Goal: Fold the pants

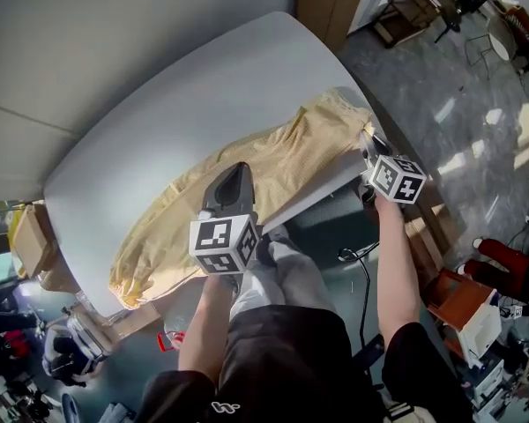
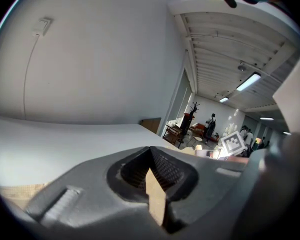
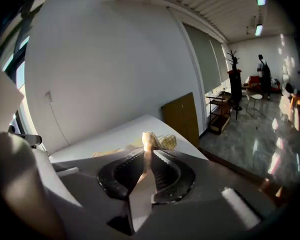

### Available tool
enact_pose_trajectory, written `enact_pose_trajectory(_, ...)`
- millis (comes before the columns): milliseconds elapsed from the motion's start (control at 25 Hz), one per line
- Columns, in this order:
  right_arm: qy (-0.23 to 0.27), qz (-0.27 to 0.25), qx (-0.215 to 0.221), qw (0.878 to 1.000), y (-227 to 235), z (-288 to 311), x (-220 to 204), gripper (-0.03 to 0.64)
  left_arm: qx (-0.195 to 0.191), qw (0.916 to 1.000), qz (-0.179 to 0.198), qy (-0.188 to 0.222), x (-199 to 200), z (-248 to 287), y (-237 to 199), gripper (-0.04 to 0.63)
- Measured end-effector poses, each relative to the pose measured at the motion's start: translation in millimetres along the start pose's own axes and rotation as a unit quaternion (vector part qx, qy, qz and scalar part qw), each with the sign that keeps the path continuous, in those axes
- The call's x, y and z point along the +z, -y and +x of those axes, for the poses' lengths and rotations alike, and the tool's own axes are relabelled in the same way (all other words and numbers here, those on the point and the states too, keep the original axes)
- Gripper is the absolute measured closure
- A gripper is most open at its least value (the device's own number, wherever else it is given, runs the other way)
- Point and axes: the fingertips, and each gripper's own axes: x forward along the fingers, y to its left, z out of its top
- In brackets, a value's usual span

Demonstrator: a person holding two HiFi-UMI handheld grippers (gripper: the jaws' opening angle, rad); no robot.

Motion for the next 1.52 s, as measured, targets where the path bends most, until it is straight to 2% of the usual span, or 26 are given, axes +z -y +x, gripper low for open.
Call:
enact_pose_trajectory(160, -0.019, 0.064, -0.03, 0.997, 36, -2, -35, 0.574, 0.009, 1.0, 0.004, -0.002, -2, -6, 5, 0.589)
enact_pose_trajectory(360, -0.077, 0.066, -0.081, 0.992, 53, 4, -77, 0.571, 0.026, 0.9996, -0.002, -0.006, -9, -12, -3, 0.589)
enact_pose_trajectory(520, -0.071, 0.063, -0.084, 0.992, 53, 7, -76, 0.554, 0.038, 0.9993, -0.006, -0.006, -11, -12, -12, 0.589)
enact_pose_trajectory(640, -0.033, 0.081, -0.091, 0.992, 58, -1, -58, 0.457, 0.043, 0.999, -0.01, 0.001, -8, -11, -11, 0.589)
enact_pose_trajectory(680, -0.016, 0.077, -0.096, 0.992, 59, -5, -47, 0.451, 0.044, 0.999, -0.011, 0.005, -5, -10, -11, 0.589)
enact_pose_trajectory(760, 0.017, 0.053, -0.095, 0.994, 50, -12, -20, 0.451, 0.046, 0.9988, -0.011, 0.012, 0, -10, -13, 0.589)
enact_pose_trajectory(880, 0.069, 0.001, -0.067, 0.995, 20, -25, 23, 0.465, 0.046, 0.9985, -0.015, 0.026, 10, -8, -12, 0.589)
enact_pose_trajectory(1000, 0.124, -0.057, -0.031, 0.99, -21, -45, 66, 0.507, 0.038, 0.9982, -0.017, 0.042, 23, -5, -5, 0.589)
enact_pose_trajectory(1120, 0.165, -0.112, 0.012, 0.98, -66, -66, 96, 0.563, 0.028, 0.9979, -0.015, 0.057, 35, -5, 3, 0.589)
enact_pose_trajectory(1200, 0.184, -0.141, 0.045, 0.972, -95, -80, 110, 0.569, 0.021, 0.9975, -0.017, 0.066, 41, -5, 10, 0.589)
enact_pose_trajectory(1320, 0.214, -0.188, 0.081, 0.955, -133, -109, 127, 0.612, 0.013, 0.9966, -0.02, 0.079, 53, -10, 21, 0.589)
enact_pose_trajectory(1440, 0.246, -0.225, 0.104, 0.937, -166, -141, 141, 0.612, 0.012, 0.9941, -0.013, 0.107, 71, -25, 33, 0.589)
enact_pose_trajectory(1520, 0.251, -0.242, 0.118, 0.93, -183, -152, 145, 0.612, 0.016, 0.992, -0.002, 0.125, 83, -34, 39, 0.589)
